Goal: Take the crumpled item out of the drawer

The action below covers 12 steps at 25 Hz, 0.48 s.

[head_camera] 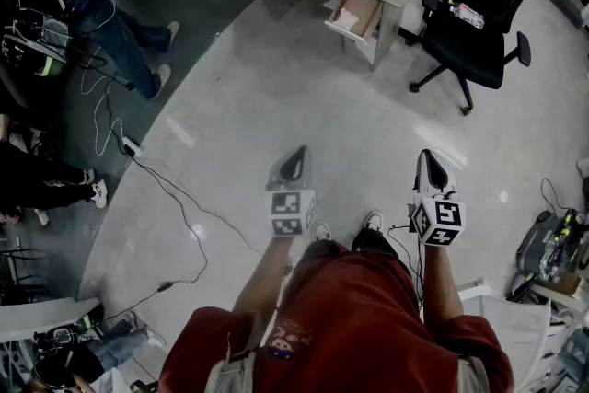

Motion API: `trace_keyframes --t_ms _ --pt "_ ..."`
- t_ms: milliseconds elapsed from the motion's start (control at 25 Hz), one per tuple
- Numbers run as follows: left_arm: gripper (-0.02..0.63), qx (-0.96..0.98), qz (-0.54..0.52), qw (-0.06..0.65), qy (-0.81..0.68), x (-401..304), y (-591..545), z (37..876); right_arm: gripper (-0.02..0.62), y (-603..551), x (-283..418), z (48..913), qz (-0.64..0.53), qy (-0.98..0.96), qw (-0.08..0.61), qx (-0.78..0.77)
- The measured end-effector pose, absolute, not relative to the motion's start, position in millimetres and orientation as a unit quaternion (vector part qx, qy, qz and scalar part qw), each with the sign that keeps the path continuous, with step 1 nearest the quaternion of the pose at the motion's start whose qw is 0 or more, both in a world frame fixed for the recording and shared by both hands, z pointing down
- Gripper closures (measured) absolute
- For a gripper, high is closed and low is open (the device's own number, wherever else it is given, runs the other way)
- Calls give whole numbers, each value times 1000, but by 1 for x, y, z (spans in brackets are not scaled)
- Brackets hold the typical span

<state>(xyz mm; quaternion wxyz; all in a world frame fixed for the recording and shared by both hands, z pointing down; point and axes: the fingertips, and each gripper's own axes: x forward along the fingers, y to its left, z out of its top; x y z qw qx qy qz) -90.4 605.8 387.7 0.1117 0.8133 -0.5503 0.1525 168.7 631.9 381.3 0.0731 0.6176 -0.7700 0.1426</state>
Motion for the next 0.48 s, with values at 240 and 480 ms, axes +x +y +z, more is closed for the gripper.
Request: trace_keyframes --t_ms 240,480 --pt "609 812 156 114 -550 -65 600 391 594 625 194 385 148 -768 72 619" --pt "609 810 158 120 -553 -32 585 396 594 609 227 395 165 -766 63 619"
